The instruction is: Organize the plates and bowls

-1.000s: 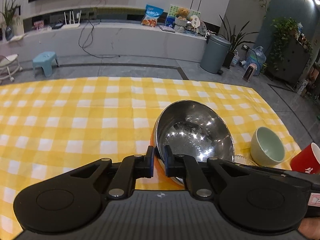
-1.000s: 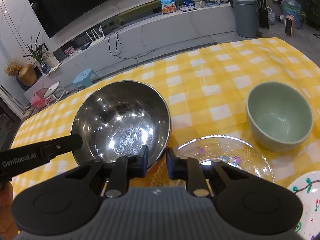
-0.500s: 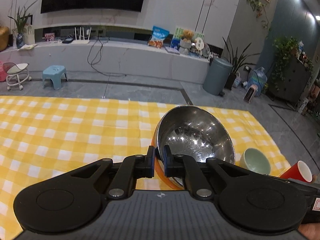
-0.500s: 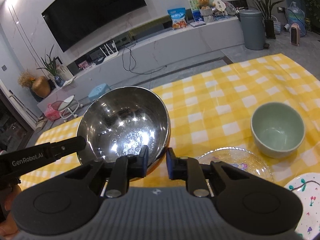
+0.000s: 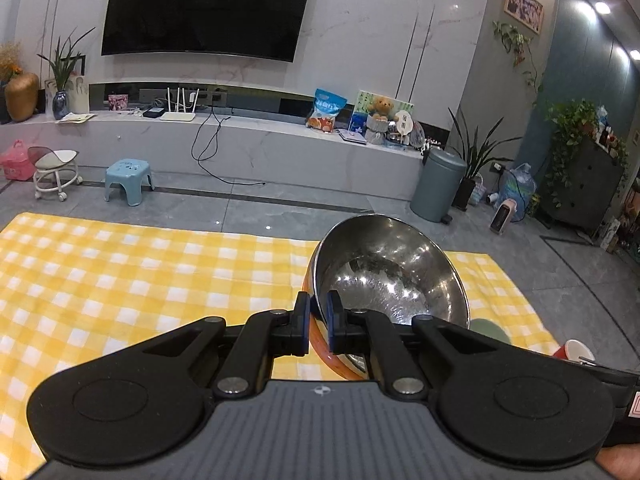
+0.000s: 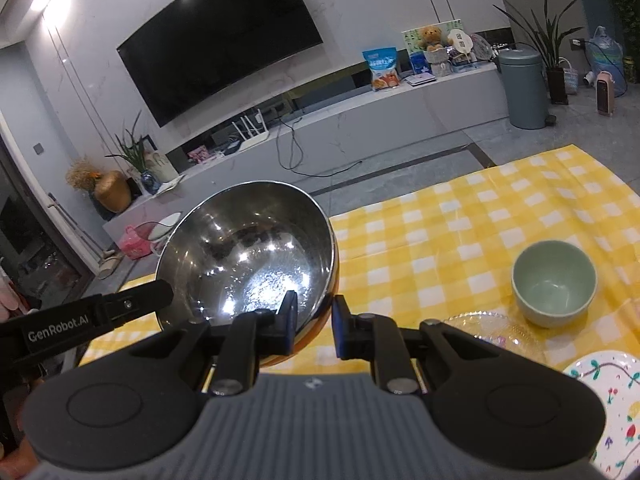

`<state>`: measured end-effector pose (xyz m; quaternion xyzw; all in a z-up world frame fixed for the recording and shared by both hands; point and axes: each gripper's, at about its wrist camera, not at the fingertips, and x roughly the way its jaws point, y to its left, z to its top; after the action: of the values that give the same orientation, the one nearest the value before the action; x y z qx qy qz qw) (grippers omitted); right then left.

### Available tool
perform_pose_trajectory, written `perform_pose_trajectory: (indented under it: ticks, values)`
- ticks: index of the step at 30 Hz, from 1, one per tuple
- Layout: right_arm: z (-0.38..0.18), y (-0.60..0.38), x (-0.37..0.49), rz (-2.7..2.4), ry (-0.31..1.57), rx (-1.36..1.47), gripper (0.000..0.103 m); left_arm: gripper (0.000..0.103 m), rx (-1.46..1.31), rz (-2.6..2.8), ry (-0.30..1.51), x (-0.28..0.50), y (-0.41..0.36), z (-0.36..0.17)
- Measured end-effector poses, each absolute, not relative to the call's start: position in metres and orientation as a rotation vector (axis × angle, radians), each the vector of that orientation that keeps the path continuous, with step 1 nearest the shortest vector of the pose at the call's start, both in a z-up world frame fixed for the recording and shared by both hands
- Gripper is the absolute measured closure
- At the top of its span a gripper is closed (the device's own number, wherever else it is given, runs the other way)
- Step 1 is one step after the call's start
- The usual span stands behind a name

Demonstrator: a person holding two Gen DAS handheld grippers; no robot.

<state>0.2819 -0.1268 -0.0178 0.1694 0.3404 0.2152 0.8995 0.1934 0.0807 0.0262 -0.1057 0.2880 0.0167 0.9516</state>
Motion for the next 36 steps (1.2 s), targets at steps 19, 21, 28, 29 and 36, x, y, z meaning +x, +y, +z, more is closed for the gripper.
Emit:
perform_pose_trajectory:
  ticks: [19,21,28,29,36]
  values:
    - [-0.003,-0.137,0.186,0.604,0.813,0.382,0.088,0.094,-0.268,0.084,0.692,0.101,0.098,0.031]
    - [-0.006,-0.139,0.179,0.61,0.827,0.382,0.088,0.094,-0.272,0.075,0.701,0.093,0.102,0.027]
    - [-0.024,-0.139,0.161,0.623,0.875,0.367,0.088,0.094,-0.301,0.067,0.742,0.077,0.109,0.011]
    - [-0.027,-0.14,0.159,0.624,0.883,0.37,0.088,0.094,-0.297,0.065,0.75,0.076,0.109,0.008]
    - [-0.046,-0.139,0.157,0.62,0.933,0.365,0.088,0.098,-0.279,0.06,0.795,0.071,0.107,-0.009]
